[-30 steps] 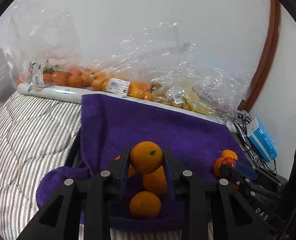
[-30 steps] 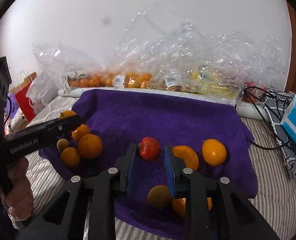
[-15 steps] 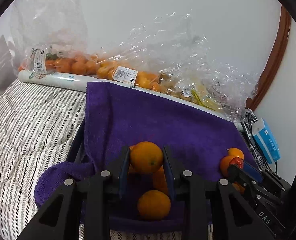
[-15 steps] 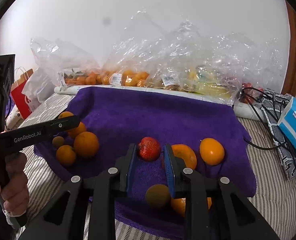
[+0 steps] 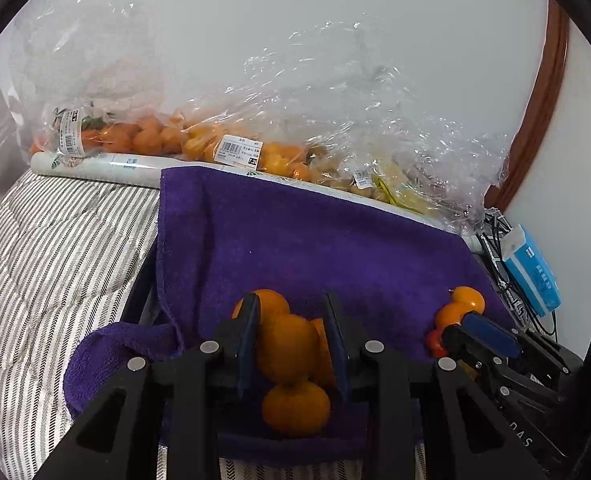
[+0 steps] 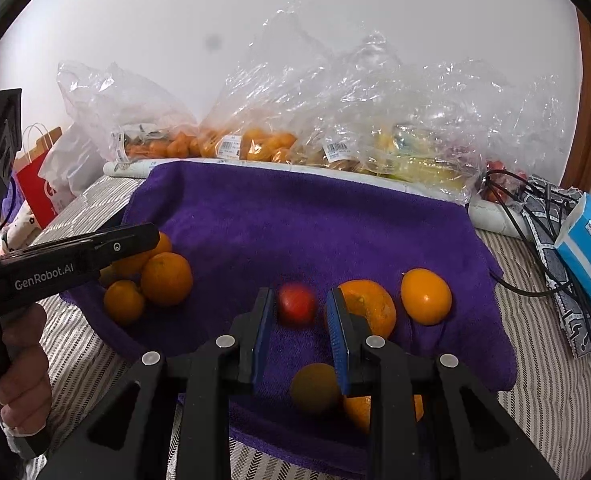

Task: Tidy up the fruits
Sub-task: 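Lower both fruits onto the purple towel and open both tools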

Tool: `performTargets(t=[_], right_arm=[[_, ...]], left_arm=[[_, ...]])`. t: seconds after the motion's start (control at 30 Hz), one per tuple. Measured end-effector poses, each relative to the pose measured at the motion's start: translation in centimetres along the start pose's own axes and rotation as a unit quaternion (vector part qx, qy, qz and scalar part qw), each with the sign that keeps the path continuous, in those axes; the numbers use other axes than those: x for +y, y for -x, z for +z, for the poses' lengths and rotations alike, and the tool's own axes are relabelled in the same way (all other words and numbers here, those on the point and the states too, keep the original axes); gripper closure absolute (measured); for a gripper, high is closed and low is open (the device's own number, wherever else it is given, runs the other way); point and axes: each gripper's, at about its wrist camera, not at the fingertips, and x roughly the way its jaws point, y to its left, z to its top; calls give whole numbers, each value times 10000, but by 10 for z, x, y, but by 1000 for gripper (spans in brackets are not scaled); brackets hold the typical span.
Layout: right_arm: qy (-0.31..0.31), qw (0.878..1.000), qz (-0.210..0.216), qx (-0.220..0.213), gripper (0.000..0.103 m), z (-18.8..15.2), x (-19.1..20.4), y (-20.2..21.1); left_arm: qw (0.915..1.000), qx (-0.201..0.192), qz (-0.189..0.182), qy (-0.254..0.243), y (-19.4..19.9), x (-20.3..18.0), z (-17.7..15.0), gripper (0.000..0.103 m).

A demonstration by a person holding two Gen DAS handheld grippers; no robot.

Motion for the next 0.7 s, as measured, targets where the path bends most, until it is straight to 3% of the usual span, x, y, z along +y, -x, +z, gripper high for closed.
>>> performTargets(t=[0.27,0.37,0.47,0.7], right_arm=[[-33,9999,-61,-84,61,0,-1,2],[-135,9998,-78,-157,56,0,-5,6],[-286,9991,-115,-293,44,1,-11,11],[-456,9976,-99,-510,30,3,-17,20]], left_arm=[[9999,35,-89,115,1,3,1,70],[9998,-126,10,160,6,3,1,58],[9992,-328,-124,182,15,3,3,44],[9991,-407,-38,70,20,-3,4,38]])
